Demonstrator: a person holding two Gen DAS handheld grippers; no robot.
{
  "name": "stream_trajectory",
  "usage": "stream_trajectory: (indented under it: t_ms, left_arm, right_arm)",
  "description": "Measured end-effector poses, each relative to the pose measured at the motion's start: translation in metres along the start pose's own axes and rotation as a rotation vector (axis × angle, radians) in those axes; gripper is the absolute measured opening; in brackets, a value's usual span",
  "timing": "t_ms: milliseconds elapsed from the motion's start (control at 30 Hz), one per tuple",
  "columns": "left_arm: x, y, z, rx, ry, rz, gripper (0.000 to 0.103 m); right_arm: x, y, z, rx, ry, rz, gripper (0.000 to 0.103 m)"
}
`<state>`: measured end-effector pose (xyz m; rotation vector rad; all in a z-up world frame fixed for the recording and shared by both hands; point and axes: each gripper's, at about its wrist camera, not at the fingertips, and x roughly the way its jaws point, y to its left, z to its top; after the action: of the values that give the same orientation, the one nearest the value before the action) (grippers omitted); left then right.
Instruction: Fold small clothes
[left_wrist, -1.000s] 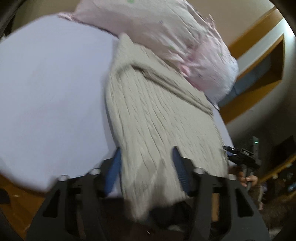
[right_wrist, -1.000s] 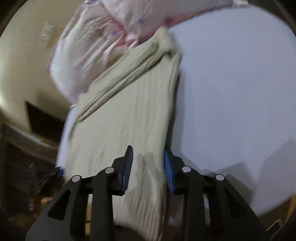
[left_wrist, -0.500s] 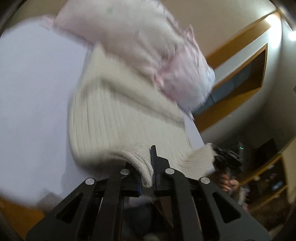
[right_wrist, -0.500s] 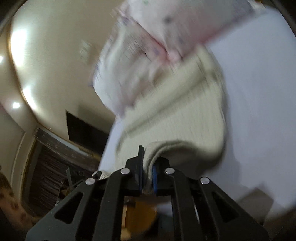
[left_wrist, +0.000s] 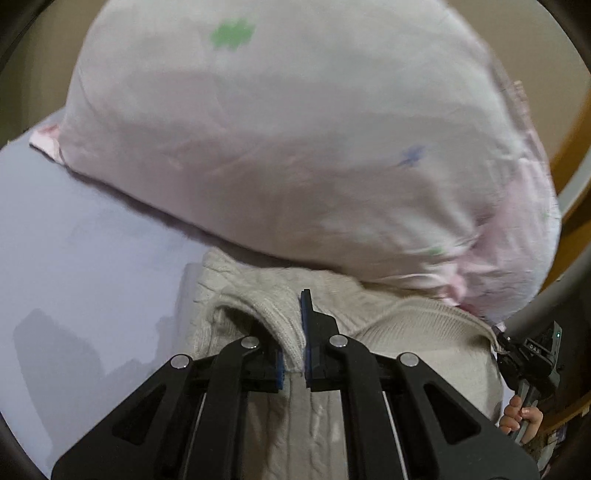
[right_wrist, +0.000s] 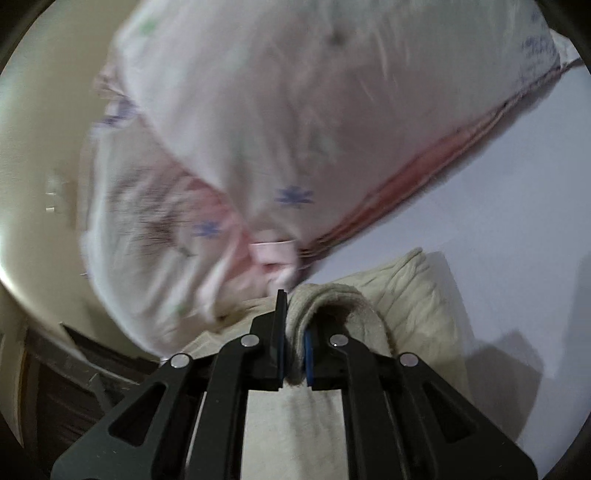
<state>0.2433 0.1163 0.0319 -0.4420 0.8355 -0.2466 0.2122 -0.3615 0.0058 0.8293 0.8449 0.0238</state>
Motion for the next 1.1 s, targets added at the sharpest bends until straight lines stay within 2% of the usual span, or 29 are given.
stream_trajectory:
  t_ms: [67, 100, 133, 167, 200, 233, 267, 333, 467, 533, 633, 667, 700, 733, 767, 800, 833, 933, 1033, 1100]
  left_arm:
    - [0.006, 0.01, -0.002, -0.041, 0.04, -0.014, 0.008]
    - [0.005, 0.012, -0.002, -0.054, 0.047, -0.028, 0.009]
    - [0.0, 0.014, -0.003, -0.065, 0.053, -0.051, 0.014]
    - [-0.007, 0.013, -0.003, -0.06, 0.046, -0.053, 0.032]
    - [-0.017, 0.011, -0.004, -0.05, 0.03, -0.048, 0.046]
    - [-0.035, 0.011, -0.007, -0.031, -0.01, -0.055, 0.07]
    - [-0.047, 0.009, -0.007, -0.022, -0.036, -0.059, 0.081]
    - [-0.07, 0.012, -0.014, -0.008, -0.065, -0.061, 0.084]
    - [-0.077, 0.033, -0.033, -0.029, 0.022, -0.05, 0.083]
    - [-0.072, 0.047, -0.042, -0.046, 0.064, -0.036, 0.081]
    - [-0.059, 0.056, -0.054, -0.096, 0.121, -0.069, 0.074]
    - [-0.061, 0.055, -0.057, -0.085, 0.095, -0.07, 0.072]
    - [-0.06, 0.054, -0.059, -0.086, 0.104, -0.082, 0.072]
    - [-0.061, 0.054, -0.06, -0.097, 0.092, -0.09, 0.062]
    - [-0.055, 0.057, -0.064, -0.162, 0.128, -0.156, 0.044]
    - [-0.05, 0.06, -0.067, -0.216, 0.135, -0.187, 0.039]
    - [-0.046, 0.066, -0.071, -0.28, 0.133, -0.208, 0.023]
    - [-0.044, 0.069, -0.072, -0.34, 0.136, -0.255, 0.015]
    - [-0.063, 0.032, -0.058, -0.296, 0.08, -0.352, 0.014]
    - [-0.079, -0.028, -0.045, -0.176, 0.048, -0.446, 0.014]
  right_arm:
    - [0.013, -0.004, 0.001, 0.024, 0.037, -0.021, 0.017]
    - [0.014, -0.003, 0.001, 0.022, 0.039, -0.013, 0.026]
    - [0.012, 0.0, 0.002, 0.01, 0.033, 0.002, 0.041]
    - [0.007, 0.004, 0.001, -0.003, 0.026, 0.014, 0.052]
    - [-0.005, 0.01, -0.001, -0.021, -0.004, 0.01, 0.076]
    - [-0.014, 0.015, -0.003, -0.039, -0.039, 0.0, 0.096]
    - [-0.025, 0.018, -0.006, -0.061, -0.071, 0.0, 0.099]
    - [-0.049, 0.023, -0.014, -0.13, -0.111, 0.042, 0.1]
    - [-0.069, 0.011, -0.029, -0.163, -0.159, 0.124, 0.101]
    - [-0.069, -0.005, -0.032, -0.107, -0.147, 0.156, 0.101]
    - [-0.058, -0.005, -0.03, -0.038, -0.119, 0.18, 0.101]
    - [-0.058, -0.004, -0.03, -0.037, -0.122, 0.188, 0.101]
    - [-0.054, -0.002, -0.029, -0.041, -0.128, 0.191, 0.101]
    - [-0.056, -0.002, -0.031, -0.047, -0.134, 0.204, 0.101]
    - [-0.055, 0.0, -0.031, -0.046, -0.134, 0.216, 0.101]
    - [-0.056, -0.001, -0.031, -0.042, -0.129, 0.233, 0.101]
    - [-0.054, 0.0, -0.03, -0.036, -0.125, 0.243, 0.101]
    - [-0.056, -0.003, -0.028, -0.013, -0.117, 0.276, 0.101]
    - [-0.065, -0.006, -0.025, 0.006, -0.131, 0.31, 0.101]
    - [-0.073, -0.006, -0.023, 0.003, -0.154, 0.316, 0.101]
